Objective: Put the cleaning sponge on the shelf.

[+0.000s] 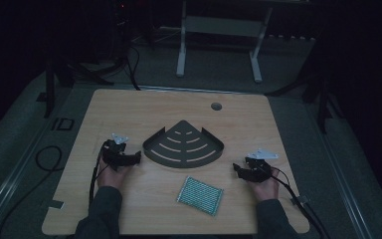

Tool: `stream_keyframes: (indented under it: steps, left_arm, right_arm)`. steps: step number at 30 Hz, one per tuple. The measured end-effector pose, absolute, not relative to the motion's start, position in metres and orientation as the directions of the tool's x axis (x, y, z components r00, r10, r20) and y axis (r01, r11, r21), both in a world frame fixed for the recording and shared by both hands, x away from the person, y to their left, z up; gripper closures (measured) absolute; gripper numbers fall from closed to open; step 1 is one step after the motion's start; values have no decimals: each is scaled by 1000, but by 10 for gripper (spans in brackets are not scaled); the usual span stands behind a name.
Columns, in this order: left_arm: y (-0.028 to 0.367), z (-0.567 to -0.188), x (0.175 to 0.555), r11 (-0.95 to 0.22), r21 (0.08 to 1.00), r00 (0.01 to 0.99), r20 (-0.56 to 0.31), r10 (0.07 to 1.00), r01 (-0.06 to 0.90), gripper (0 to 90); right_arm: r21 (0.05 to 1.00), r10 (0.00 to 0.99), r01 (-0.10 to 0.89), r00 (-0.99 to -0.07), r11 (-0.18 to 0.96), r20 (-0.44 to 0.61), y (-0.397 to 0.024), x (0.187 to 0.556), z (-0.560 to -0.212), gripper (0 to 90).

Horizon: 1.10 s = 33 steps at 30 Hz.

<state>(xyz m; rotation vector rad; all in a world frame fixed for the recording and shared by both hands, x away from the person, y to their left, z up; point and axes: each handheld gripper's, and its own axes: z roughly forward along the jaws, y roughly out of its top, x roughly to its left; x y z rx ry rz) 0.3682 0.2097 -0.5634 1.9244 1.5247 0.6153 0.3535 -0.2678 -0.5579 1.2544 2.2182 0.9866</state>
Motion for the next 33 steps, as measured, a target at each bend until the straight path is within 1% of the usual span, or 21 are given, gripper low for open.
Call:
stream_keyframes:
  steps: [2, 5, 6, 8, 10, 13, 17, 19, 23, 25, 33]
  left_arm:
    - [210, -563, 368, -159, 702, 232, -9, 973, 694, 105]
    - [210, -563, 368, -160, 702, 233, -9, 973, 694, 105]
    - [210, -563, 368, -159, 702, 233, -9, 973, 694, 105]
    - [210, -563, 368, -160, 702, 233, -9, 973, 694, 105]
    - [210, -563, 368, -159, 702, 232, -9, 973, 694, 105]
    - [210, -563, 368, -159, 702, 232, -9, 973, 695, 105]
    - [210, -563, 368, -159, 701, 231, -9, 973, 695, 105]
    - [210, -563, 368, -159, 701, 231, -9, 973, 695, 105]
    - [209, -563, 368, -158, 702, 230, -9, 973, 695, 105]
    - [209, -563, 368, -156, 702, 229, -10, 973, 695, 105]
    - [209, -563, 368, -156, 702, 229, -10, 973, 695, 105]
  right_arm:
    - [743, 856, 570, -517, 350, -7, -268, 352, -557, 496]
    - [747, 858, 559, -512, 361, -32, -267, 350, -555, 523]
    - [753, 855, 541, -515, 373, -54, -265, 348, -550, 542]
    - [765, 850, 521, -523, 380, -66, -261, 344, -545, 566]
    - [774, 840, 502, -539, 386, -70, -258, 340, -539, 621]
    - [786, 822, 469, -564, 403, -84, -254, 333, -528, 730]
    - [792, 799, 439, -592, 425, -100, -249, 323, -519, 835]
    - [795, 787, 433, -610, 425, -88, -247, 318, -516, 896]
    - [802, 771, 427, -634, 418, -64, -246, 313, -511, 900]
    - [806, 744, 408, -666, 429, -59, -239, 307, -504, 900]
    - [798, 684, 372, -727, 473, -66, -212, 294, -497, 900]
